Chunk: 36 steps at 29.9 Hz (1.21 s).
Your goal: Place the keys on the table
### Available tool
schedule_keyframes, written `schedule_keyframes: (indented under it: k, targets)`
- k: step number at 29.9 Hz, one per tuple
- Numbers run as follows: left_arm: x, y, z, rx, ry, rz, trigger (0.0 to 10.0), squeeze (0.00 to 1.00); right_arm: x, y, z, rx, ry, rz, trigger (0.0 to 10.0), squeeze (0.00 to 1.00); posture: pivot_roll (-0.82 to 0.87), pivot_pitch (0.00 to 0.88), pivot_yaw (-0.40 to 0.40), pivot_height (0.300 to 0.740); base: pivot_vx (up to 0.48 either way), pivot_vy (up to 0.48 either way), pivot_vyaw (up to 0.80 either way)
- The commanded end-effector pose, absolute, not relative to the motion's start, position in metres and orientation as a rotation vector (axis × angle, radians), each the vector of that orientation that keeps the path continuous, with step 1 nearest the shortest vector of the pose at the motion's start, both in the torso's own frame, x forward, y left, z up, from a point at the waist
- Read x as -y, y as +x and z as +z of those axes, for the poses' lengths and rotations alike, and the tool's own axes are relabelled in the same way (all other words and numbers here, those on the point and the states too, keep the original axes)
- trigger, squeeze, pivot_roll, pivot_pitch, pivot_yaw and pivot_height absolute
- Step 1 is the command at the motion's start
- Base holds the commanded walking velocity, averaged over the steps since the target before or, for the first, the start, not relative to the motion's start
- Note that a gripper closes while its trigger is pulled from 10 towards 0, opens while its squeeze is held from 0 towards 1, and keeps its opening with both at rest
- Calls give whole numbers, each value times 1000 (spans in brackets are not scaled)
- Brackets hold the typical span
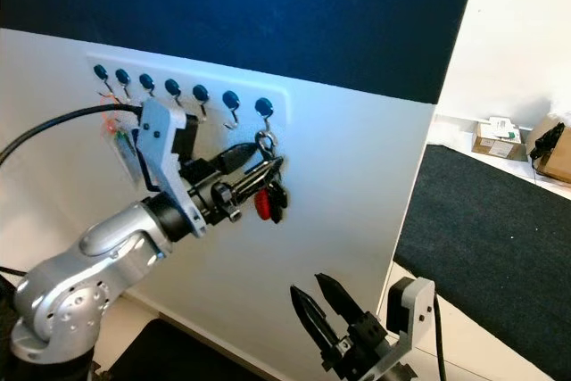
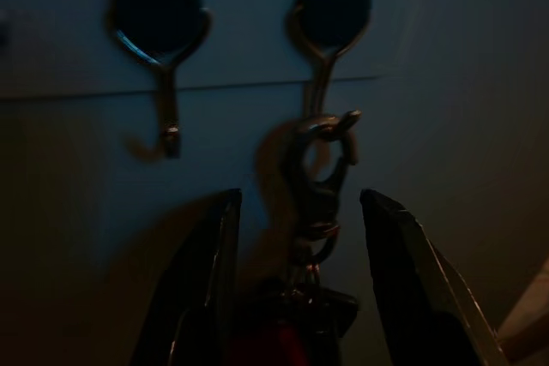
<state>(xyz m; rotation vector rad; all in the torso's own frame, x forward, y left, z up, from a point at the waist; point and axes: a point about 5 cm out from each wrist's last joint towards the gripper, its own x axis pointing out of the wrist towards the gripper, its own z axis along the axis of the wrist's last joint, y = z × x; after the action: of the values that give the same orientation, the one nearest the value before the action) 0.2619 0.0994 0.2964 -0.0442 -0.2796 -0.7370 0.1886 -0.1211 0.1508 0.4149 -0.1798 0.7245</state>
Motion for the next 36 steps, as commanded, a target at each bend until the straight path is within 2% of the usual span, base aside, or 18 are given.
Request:
schedule_keyframes:
  k: [1, 3, 4, 6, 8, 9, 10, 11, 12, 13, 23, 24, 28, 29, 30, 31, 36]
  targets:
    - [-108, 268, 294, 271, -26, -658, 10000, 0, 119, 187, 146, 150, 423, 739, 10000, 0, 68, 135, 81, 740, 0, 0, 0]
    - [-110, 270, 294, 267, -21, -637, 9961, 0, 118, 187, 146, 152, 428, 739, 10000, 0, 68, 137, 82, 740, 0, 0, 0]
    - [-111, 270, 293, 264, -21, -630, 8784, 0, 118, 187, 146, 153, 428, 740, 10000, 0, 69, 137, 82, 740, 0, 0, 0]
    - [-112, 271, 293, 263, -20, -625, 8784, 0, 118, 187, 146, 154, 429, 740, 10000, 0, 69, 137, 82, 740, 0, 0, 0]
    - [-113, 271, 293, 263, -23, -615, 5647, 0, 118, 187, 146, 155, 429, 741, 10000, 0, 71, 138, 81, 740, 0, 0, 0]
    - [-113, 271, 293, 264, -25, -614, 4471, 0, 118, 187, 146, 156, 429, 742, 10000, 0, 71, 138, 81, 740, 0, 0, 0]
    - [-113, 271, 293, 267, -28, -615, 3882, 0, 118, 187, 146, 156, 429, 743, 10000, 0, 72, 137, 80, 740, 0, 0, 0]
    - [-113, 271, 293, 267, -28, -615, 3882, 0, 118, 187, 146, 156, 429, 743, 10000, 0, 72, 137, 80, 740, 0, 0, 0]
    - [-112, 270, 294, 271, -32, -620, 824, 0, 118, 187, 146, 156, 429, 745, 10000, 0, 74, 138, 79, 740, 0, 0, 0]
    - [-111, 269, 294, 274, -35, -626, 0, 0, 118, 187, 146, 157, 429, 746, 10000, 0, 75, 138, 79, 740, 0, 0, 0]
    - [-110, 268, 294, 274, -39, -645, 0, 0, 117, 189, 154, 189, 432, 767, 10000, 0, 76, 138, 82, 740, 0, 0, 0]
    - [-110, 268, 294, 272, -38, -648, 510, 0, 116, 189, 156, 197, 423, 777, 10000, 0, 76, 139, 83, 740, 0, 0, 0]
    - [-110, 267, 294, 271, -37, -651, 0, 0, 116, 189, 160, 212, 404, 784, 10000, 0, 74, 138, 84, 740, 0, 0, 0]
    - [-110, 267, 295, 274, -38, -654, 1490, 0, 116, 190, 161, 217, 397, 785, 10000, 0, 73, 139, 84, 740, 0, 0, 0]
    - [-110, 267, 295, 274, -38, -654, 1490, 0, 116, 190, 161, 217, 397, 785, 10000, 0, 73, 139, 84, 740, 0, 0, 0]
    - [-110, 266, 296, 284, -36, -658, 10000, 0, 117, 190, 162, 220, 394, 785, 10000, 0, 74, 138, 84, 740, 0, 0, 0]
    - [-114, 266, 300, 315, -42, -641, 10000, 0, 116, 190, 161, 217, 395, 790, 10000, 0, 78, 137, 81, 740, 0, 0, 0]
